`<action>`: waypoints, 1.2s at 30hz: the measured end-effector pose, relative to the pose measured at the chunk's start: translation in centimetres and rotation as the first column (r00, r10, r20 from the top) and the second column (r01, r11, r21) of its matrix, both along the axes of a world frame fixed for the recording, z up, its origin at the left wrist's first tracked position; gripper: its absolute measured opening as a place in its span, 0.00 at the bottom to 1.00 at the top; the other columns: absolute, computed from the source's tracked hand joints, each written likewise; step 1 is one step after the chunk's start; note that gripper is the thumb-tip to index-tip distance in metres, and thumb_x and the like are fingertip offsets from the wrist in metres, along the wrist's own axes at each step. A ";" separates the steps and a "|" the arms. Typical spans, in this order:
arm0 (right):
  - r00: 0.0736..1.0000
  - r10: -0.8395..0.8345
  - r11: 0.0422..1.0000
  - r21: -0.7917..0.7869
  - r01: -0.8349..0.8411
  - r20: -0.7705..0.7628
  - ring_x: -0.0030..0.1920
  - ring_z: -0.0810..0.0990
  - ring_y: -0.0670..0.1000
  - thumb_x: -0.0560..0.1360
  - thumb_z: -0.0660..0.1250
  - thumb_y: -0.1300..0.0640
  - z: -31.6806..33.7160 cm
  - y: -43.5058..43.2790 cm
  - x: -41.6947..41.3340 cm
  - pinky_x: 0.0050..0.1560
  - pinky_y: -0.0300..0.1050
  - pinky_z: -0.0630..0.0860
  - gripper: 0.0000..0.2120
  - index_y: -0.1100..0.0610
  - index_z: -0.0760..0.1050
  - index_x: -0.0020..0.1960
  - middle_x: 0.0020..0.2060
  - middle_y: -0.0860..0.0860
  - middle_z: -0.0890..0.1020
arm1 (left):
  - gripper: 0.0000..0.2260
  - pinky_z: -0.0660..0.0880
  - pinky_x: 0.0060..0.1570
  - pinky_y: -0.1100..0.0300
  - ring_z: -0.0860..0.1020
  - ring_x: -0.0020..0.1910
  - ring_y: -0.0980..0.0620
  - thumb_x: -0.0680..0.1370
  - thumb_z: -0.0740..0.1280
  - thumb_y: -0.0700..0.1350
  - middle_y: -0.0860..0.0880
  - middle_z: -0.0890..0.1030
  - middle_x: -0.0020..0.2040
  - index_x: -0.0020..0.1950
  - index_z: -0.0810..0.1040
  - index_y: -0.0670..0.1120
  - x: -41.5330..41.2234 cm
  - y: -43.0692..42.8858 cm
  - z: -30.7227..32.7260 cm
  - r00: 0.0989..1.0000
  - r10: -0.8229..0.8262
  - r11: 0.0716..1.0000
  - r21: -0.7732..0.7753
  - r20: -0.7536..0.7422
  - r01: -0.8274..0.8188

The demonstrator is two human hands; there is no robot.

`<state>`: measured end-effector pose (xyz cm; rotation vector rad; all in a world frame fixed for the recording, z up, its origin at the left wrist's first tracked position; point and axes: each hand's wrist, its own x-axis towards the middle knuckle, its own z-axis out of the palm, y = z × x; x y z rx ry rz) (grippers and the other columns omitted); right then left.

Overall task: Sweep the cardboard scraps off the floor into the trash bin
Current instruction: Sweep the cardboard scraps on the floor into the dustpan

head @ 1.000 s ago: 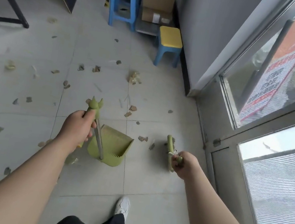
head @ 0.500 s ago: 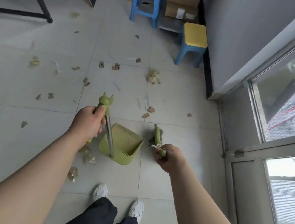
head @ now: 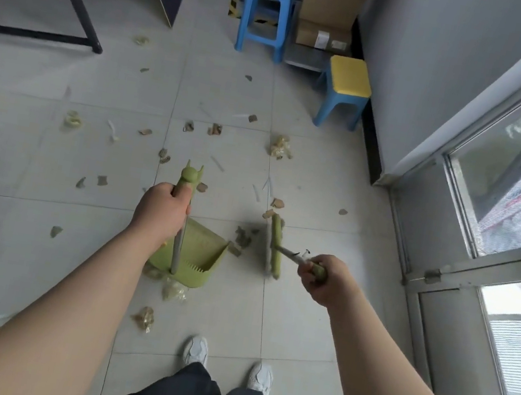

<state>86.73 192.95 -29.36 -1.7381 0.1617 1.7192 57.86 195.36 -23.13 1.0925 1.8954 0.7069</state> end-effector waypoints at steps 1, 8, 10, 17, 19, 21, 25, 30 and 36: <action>1.000 -0.020 1.000 -0.006 0.020 0.014 0.14 0.68 0.49 0.75 0.51 0.70 -0.1 -0.3 -0.1 0.15 0.30 0.63 0.07 0.64 0.67 0.45 0.29 0.56 0.69 | 0.20 0.70 0.35 0.56 0.72 0.28 0.46 0.81 0.58 0.54 0.46 0.76 0.30 0.35 0.73 0.43 -0.6 -0.1 -0.1 1.000 0.005 1.000 -0.001 0.000 -0.005; 0.998 -0.060 0.998 0.012 0.060 0.036 0.15 0.67 0.48 0.77 0.44 0.72 -1.5 -0.6 -2.7 0.17 0.30 0.63 0.16 0.65 0.69 0.42 0.27 0.57 0.70 | 0.19 0.71 0.35 0.55 0.73 0.28 0.45 0.81 0.57 0.55 0.46 0.76 0.30 0.37 0.73 0.44 -4.2 -0.9 -1.0 0.998 0.033 0.999 -0.010 -0.058 -0.034; 0.999 -0.047 0.999 0.021 0.047 0.002 0.16 0.68 0.47 0.78 0.47 0.72 -1.9 -0.6 -4.6 0.17 0.31 0.64 0.15 0.64 0.69 0.39 0.25 0.56 0.71 | 0.19 0.72 0.35 0.54 0.73 0.28 0.46 0.81 0.58 0.54 0.46 0.76 0.31 0.37 0.73 0.44 -5.0 -1.0 -1.2 0.998 0.046 0.999 -0.010 -0.048 -0.047; 0.991 -0.038 0.999 0.015 0.040 -0.128 0.14 0.68 0.49 0.77 0.46 0.71 -1.9 1.6 -9.4 0.15 0.31 0.60 0.12 0.64 0.67 0.47 0.25 0.57 0.69 | 0.18 0.69 0.32 0.56 0.73 0.28 0.46 0.81 0.58 0.54 0.47 0.76 0.30 0.36 0.73 0.45 -6.2 -1.0 -1.9 0.998 0.038 0.999 -0.017 -0.050 -0.039; 0.987 -0.037 0.999 0.008 0.039 -0.157 0.16 0.68 0.49 0.76 0.47 0.70 -1.6 2.1 -9.8 0.15 0.32 0.60 0.12 0.62 0.65 0.54 0.24 0.56 0.70 | 0.18 0.70 0.32 0.56 0.73 0.28 0.46 0.81 0.58 0.54 0.46 0.76 0.30 0.37 0.73 0.45 -6.1 -1.0 -1.9 0.998 0.040 0.999 -0.017 -0.047 -0.041; 0.983 -0.024 0.999 0.025 0.029 -0.180 0.17 0.67 0.48 0.76 0.47 0.70 -0.8 2.4 -9.8 0.14 0.32 0.60 0.13 0.60 0.64 0.57 0.20 0.57 0.72 | 0.19 0.69 0.32 0.57 0.72 0.27 0.46 0.81 0.58 0.55 0.47 0.76 0.29 0.37 0.74 0.45 -5.9 -0.8 -1.8 0.998 0.046 0.999 -0.010 -0.044 -0.046; 0.994 0.001 0.998 0.055 0.005 -0.108 0.18 0.68 0.48 0.76 0.49 0.70 0.9 3.1 -7.4 0.15 0.32 0.61 0.14 0.61 0.66 0.57 0.27 0.58 0.73 | 0.19 0.66 0.29 0.58 0.72 0.25 0.48 0.81 0.58 0.54 0.48 0.75 0.26 0.34 0.73 0.45 -4.5 -0.3 -1.4 0.999 0.034 0.999 0.025 -0.025 -0.034; 0.998 -0.033 0.996 0.081 0.037 -0.048 0.18 0.69 0.46 0.77 0.52 0.69 1.2 4.2 -1.3 0.18 0.35 0.67 0.08 0.62 0.68 0.43 0.32 0.54 0.68 | 0.19 0.66 0.29 0.58 0.71 0.24 0.48 0.81 0.57 0.55 0.48 0.74 0.26 0.35 0.72 0.45 -1.7 0.6 -1.5 0.999 0.010 1.000 0.011 -0.030 -0.009; 0.996 -0.002 0.997 0.075 -0.005 0.092 0.14 0.70 0.48 0.76 0.47 0.72 0.0 8.1 4.5 0.16 0.31 0.63 0.12 0.65 0.66 0.40 0.32 0.58 0.69 | 0.18 0.65 0.29 0.58 0.71 0.28 0.47 0.81 0.56 0.55 0.47 0.74 0.29 0.36 0.72 0.46 2.5 3.6 -1.7 0.998 -0.012 1.000 -0.012 -0.065 0.011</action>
